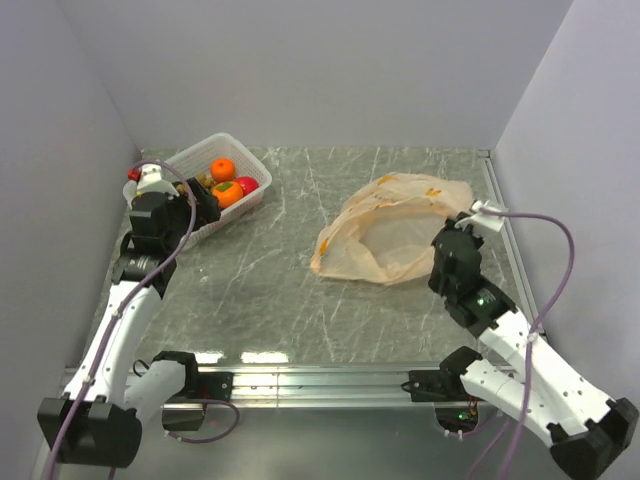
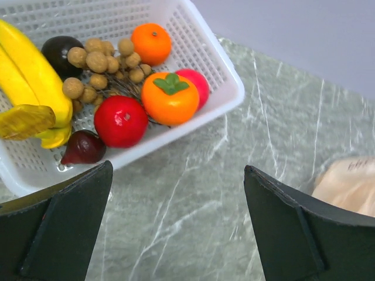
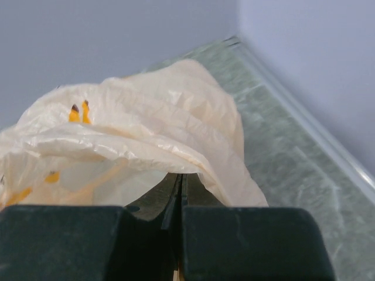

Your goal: Untie the knot of the plastic bag and take out the fruit

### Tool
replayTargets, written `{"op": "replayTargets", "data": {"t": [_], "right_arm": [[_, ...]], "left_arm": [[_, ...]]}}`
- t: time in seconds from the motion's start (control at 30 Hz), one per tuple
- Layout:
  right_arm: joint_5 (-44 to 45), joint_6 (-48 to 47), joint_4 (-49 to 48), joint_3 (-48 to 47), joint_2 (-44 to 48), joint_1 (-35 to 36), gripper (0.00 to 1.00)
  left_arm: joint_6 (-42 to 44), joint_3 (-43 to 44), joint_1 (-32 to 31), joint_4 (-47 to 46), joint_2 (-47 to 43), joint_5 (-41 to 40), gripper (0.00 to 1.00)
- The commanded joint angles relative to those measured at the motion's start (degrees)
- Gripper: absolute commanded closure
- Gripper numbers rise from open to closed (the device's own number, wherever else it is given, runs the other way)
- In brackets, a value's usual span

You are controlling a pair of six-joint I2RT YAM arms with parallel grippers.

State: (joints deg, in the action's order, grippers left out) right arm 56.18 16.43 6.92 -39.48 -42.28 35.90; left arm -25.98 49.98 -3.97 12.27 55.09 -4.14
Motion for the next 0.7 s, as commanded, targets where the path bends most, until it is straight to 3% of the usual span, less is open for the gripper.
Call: {"op": "replayTargets", "data": {"t": [0.0, 0.23, 0.33, 0.37, 0.47, 0.67], "right_arm": [[1.0, 4.7, 0.6, -4.4, -3.5, -9.1, 1.00], [-8.8, 16.5, 7.9, -4.9, -9.1, -28.3, 0.96], [-12.0, 19.7, 11.0, -4.2, -10.1, -33.7, 0.77], [-12.4, 20.3, 11.8, -4.2, -9.7, -34.6, 0.53], [-12.5, 20.0, 14.5, -5.1, -8.1, -35.0, 0.12], [-16.0, 16.4, 20.0, -10.3, 2.2, -34.2, 0.06]], "left_arm": [[4.6, -1.1, -4.1, 0.5, -3.8, -1.3, 0.01], [5.8, -1.3, -9.0, 0.7, -8.0, -7.6, 0.01], [6.1, -1.5, -10.5, 0.8, -9.1, -10.1, 0.01], [6.2, -1.5, -10.7, 0.8, -9.4, -10.5, 0.01], [5.7, -1.5, -11.1, 1.2, -10.2, -10.9, 0.01], [3.9, 2.3, -11.2, 7.2, -11.9, -12.6, 0.01]]}}
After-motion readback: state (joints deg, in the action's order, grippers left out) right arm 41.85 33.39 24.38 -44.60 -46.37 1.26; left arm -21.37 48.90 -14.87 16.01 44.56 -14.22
